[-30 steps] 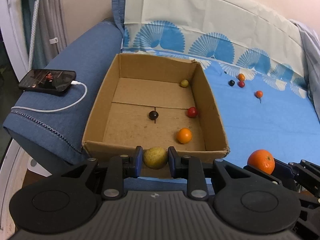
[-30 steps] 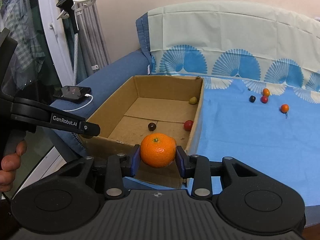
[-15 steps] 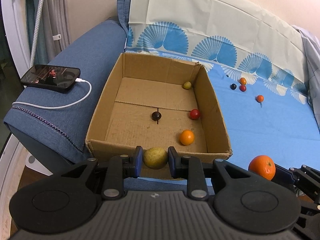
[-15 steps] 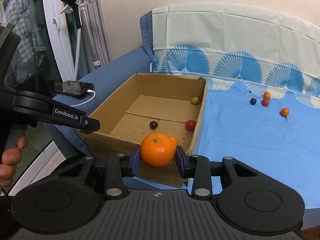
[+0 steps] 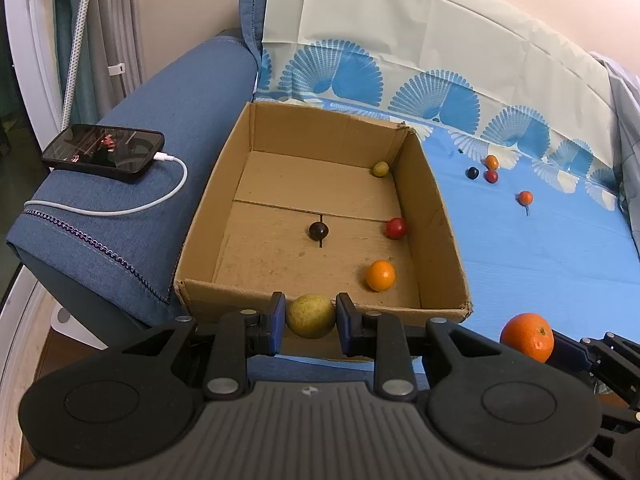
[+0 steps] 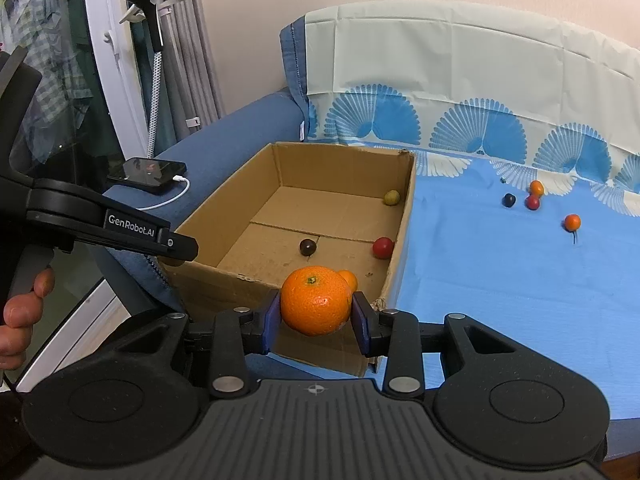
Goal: Organize fruits
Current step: 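Carry the yellow fruit and tangerine into the box and open both tools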
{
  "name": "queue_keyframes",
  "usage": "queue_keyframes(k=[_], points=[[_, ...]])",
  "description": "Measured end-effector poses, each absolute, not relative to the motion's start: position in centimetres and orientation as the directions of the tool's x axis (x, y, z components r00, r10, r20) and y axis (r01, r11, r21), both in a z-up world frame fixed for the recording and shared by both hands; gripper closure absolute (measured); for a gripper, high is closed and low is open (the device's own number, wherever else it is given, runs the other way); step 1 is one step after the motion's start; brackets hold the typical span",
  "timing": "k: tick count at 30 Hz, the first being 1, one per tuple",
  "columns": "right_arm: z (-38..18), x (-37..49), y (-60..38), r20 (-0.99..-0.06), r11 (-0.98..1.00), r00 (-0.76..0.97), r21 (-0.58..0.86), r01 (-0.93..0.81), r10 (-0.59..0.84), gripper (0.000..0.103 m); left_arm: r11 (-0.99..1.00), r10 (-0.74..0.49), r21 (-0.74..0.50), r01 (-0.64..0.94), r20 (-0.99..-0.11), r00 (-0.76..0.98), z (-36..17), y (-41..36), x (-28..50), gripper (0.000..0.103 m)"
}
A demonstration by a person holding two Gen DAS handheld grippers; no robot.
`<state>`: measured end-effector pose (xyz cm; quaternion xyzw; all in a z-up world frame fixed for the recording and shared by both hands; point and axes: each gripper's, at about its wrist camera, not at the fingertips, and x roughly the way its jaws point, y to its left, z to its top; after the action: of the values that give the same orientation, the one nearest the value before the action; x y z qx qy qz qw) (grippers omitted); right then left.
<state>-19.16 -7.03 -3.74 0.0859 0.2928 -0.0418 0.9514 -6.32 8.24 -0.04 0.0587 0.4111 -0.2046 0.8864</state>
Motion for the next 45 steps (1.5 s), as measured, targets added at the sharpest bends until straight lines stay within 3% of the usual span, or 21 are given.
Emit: queue_keyframes(k=[25, 45], points=[[-4.7, -11.5, -7.9, -0.577, 0.988, 0.817, 0.112, 0.103, -0.020, 0.064, 0.926, -0.287, -0.071, 0.370, -0.768, 0.572, -1.5, 6.8, 1.1, 0.073], [-9.4, -3.5, -8.9, -0.657, 0.993, 0.753, 0.066, 0.096, -0.029, 0.064, 0.925, -0.224, -0.013, 0.379, -0.825, 0.519, -7.7, 4.0, 7.5, 0.073]])
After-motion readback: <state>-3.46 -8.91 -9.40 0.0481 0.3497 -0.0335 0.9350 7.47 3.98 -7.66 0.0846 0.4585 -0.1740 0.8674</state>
